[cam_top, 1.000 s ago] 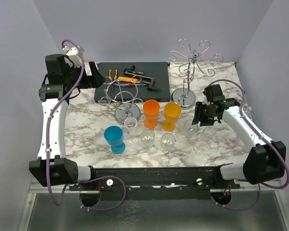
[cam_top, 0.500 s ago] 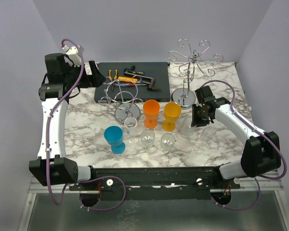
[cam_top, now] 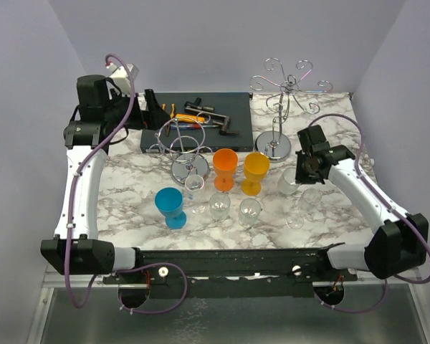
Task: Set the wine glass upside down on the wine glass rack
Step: Turn the wine glass upside down at the wine rack.
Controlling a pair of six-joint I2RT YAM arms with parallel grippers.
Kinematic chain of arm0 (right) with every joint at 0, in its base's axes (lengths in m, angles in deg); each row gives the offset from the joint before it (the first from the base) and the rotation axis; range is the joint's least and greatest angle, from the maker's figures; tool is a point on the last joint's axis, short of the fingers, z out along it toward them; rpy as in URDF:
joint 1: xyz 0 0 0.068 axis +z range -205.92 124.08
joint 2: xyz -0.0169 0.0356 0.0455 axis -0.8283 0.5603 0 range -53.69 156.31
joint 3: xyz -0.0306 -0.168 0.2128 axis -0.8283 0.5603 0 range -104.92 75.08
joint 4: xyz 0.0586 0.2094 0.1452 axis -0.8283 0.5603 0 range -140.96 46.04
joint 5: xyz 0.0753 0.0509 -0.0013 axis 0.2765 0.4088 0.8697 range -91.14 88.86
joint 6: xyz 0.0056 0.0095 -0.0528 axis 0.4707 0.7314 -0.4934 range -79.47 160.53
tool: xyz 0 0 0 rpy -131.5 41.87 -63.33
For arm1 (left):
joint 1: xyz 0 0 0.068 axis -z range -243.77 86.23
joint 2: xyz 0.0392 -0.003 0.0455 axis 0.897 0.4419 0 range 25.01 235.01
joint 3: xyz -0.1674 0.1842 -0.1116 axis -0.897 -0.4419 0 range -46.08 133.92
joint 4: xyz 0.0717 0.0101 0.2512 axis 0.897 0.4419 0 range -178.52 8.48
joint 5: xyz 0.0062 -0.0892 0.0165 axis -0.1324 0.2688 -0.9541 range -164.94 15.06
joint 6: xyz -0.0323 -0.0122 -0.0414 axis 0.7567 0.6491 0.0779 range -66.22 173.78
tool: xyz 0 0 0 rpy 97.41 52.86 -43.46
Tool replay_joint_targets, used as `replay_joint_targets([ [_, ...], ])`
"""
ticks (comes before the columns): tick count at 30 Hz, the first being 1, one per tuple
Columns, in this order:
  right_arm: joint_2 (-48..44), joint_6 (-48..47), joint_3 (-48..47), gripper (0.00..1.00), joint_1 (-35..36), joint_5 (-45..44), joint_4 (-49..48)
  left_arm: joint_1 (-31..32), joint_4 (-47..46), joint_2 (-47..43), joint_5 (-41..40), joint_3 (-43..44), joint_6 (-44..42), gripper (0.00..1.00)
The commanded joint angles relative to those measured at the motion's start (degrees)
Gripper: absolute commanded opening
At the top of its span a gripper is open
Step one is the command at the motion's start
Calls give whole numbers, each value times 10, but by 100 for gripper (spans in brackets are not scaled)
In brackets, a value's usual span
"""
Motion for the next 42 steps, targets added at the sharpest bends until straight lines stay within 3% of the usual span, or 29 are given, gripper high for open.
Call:
replay_joint_targets([
  [1,-56,3,-62,0,1,-35,35,66,33,-5,-11,32,-33,99],
  [11,-93,-24,-248,0,1,-52,138,195,80,43,-89,97,-65,99],
  [17,-100,-37,-361,0,1,18,166,244,95,74,-92,150,-65,99],
  [25,-54,-47,-465,1,1,208,113,316,102,113,-80,201,-82,99],
  [35,26,-30,-543,1,1,339,11,350,98,149,-13,230,-71,99],
  [42,35,-13,-524,1,1,384,-38,350,83,160,5,237,-41,98],
])
